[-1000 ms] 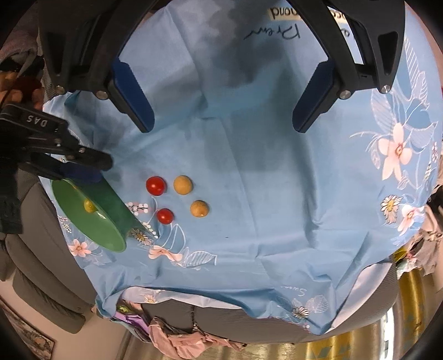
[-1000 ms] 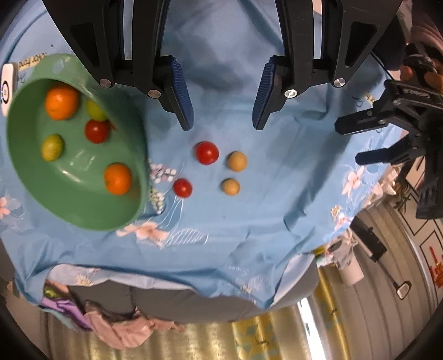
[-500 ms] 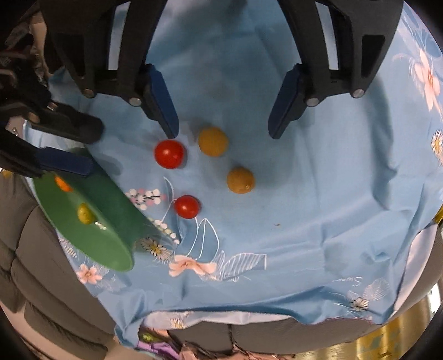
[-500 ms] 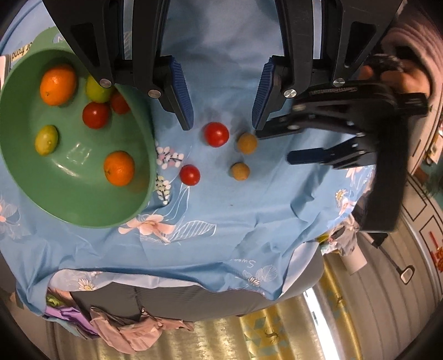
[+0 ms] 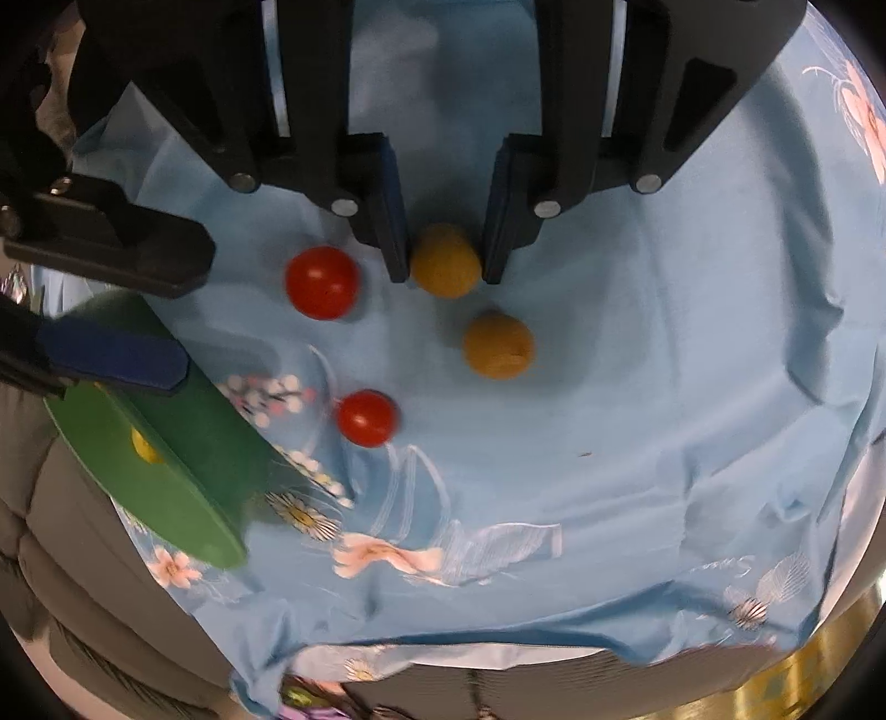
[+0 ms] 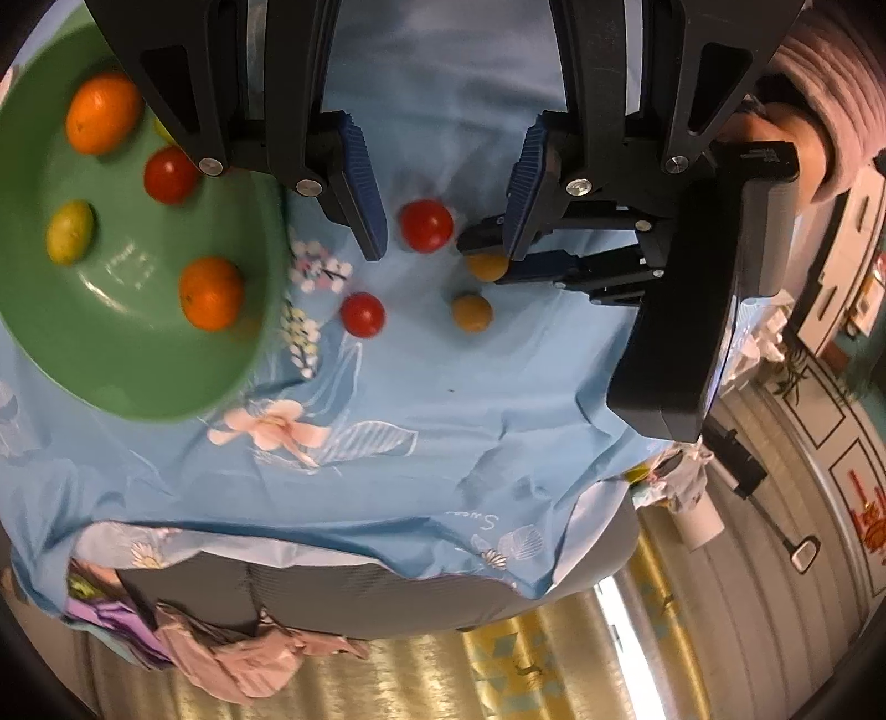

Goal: Organize fruits
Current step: 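Grasp a small brown fruit with the left tool while the right tool grasps another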

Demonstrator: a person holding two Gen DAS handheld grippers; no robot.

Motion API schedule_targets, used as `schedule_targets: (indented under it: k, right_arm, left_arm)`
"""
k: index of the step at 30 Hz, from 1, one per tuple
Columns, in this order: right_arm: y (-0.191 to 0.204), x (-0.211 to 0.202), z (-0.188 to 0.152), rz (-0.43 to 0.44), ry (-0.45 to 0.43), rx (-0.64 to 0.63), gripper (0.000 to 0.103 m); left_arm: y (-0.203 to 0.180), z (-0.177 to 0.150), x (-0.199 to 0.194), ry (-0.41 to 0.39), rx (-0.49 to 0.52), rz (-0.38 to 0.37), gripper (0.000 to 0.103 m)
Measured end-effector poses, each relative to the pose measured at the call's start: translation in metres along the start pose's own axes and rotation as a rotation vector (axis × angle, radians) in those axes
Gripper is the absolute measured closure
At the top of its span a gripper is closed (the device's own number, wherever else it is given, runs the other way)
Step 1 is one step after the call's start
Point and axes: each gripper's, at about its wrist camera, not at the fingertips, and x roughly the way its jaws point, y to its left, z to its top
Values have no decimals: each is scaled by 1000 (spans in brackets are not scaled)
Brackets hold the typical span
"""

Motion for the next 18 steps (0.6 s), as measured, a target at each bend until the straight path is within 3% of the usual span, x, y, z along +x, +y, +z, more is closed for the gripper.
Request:
schedule_targets:
  k: [8,18]
  right_arm:
    - [10,33,18,15,34,-45,57]
    - [26,94,34,-13,132,-115,57]
  left_arm:
    - [46,-8,-44,-96,-96,44,77]
    - [75,-18,-65,-128,-170,61,77]
